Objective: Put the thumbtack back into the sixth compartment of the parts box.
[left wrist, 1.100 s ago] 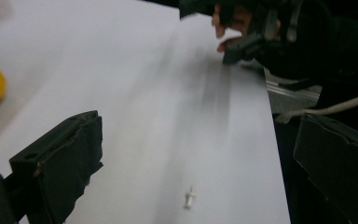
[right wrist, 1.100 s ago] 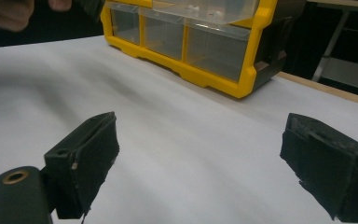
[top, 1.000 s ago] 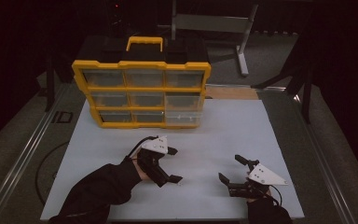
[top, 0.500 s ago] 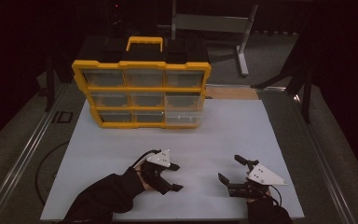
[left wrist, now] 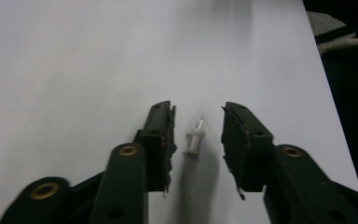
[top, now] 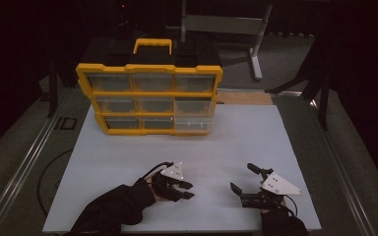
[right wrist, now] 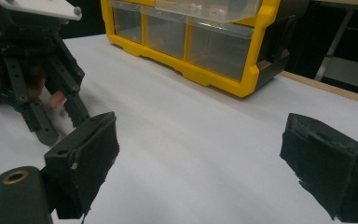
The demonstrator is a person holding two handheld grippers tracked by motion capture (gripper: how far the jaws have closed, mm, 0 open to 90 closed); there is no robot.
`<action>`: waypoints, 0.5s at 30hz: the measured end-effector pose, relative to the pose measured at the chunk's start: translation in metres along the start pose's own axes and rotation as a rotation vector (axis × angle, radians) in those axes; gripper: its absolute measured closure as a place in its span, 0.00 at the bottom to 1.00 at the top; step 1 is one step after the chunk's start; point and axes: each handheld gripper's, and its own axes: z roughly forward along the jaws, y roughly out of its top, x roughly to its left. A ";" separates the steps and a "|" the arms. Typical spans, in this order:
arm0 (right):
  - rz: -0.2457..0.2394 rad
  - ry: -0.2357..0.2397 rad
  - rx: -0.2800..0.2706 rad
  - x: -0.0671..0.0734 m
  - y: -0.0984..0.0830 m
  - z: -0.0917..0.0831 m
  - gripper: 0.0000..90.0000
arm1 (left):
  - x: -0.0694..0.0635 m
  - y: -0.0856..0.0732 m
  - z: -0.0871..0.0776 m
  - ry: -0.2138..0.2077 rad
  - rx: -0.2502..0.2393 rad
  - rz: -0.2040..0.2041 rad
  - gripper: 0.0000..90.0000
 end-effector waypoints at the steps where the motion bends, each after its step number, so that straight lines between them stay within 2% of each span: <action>1: 0.000 0.000 0.001 0.000 0.000 0.000 0.12 | 0.000 0.000 0.001 0.003 0.008 0.008 0.73; 5: -0.003 0.000 0.000 0.000 0.000 0.000 0.12 | -0.001 0.000 0.004 0.003 0.028 0.027 0.83; 9: -0.001 -0.001 -0.001 0.000 0.000 0.000 0.12 | -0.001 0.001 0.005 0.015 0.032 0.021 0.90; 11: 0.000 0.000 0.000 0.000 0.000 0.000 0.12 | 0.000 0.001 0.005 0.008 0.036 0.026 0.94; 15: -0.001 0.000 0.000 0.000 0.000 0.000 0.12 | -0.001 0.002 0.005 -0.005 0.044 0.025 0.95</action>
